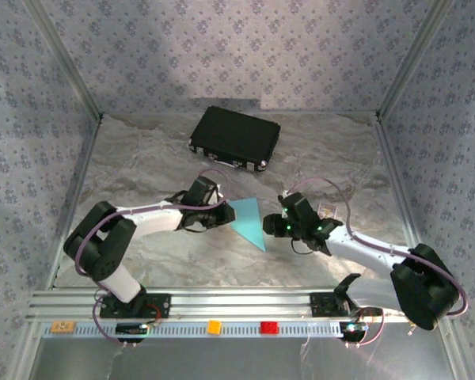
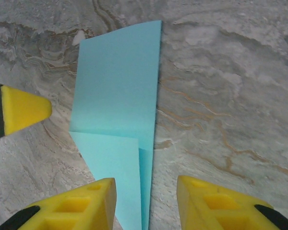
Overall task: Fold a paper plane with a square sheet of paper (pick it up from the middle)
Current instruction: Third fold the triangle at the center of the table.
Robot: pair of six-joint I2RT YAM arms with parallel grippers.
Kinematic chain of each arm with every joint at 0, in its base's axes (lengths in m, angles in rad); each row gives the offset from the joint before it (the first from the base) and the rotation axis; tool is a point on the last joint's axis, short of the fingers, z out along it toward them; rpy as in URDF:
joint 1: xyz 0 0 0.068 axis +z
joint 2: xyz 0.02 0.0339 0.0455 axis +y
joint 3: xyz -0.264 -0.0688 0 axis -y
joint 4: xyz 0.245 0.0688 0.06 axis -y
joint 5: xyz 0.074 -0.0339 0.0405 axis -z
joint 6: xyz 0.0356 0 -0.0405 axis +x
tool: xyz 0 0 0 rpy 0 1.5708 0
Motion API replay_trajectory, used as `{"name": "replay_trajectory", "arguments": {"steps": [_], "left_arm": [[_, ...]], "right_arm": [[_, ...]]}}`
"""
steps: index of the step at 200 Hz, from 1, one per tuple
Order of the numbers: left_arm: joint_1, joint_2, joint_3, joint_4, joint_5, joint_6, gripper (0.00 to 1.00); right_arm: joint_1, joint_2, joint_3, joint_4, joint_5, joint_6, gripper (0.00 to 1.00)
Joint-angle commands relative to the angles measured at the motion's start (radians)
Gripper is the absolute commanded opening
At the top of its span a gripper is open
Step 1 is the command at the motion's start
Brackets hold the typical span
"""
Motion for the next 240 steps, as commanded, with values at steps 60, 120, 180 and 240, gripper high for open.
{"name": "replay_trajectory", "arguments": {"steps": [60, 120, 180, 240], "left_arm": [[0.103, -0.069, -0.066, 0.031, 0.056, 0.029, 0.29], [0.114, -0.025, -0.077, 0.09, 0.141, -0.006, 0.4], [0.114, 0.03, -0.06, 0.11, 0.192, -0.022, 0.4], [0.113, 0.054, -0.045, 0.1, 0.21, -0.029, 0.4]], "right_arm": [[-0.027, 0.116, 0.045, 0.032, -0.02, 0.048, 0.4], [-0.046, 0.197, 0.06, 0.136, -0.132, 0.06, 0.4], [-0.072, 0.268, 0.068, 0.182, -0.19, 0.053, 0.35], [-0.091, 0.3, 0.052, 0.239, -0.251, 0.059, 0.23]]}}
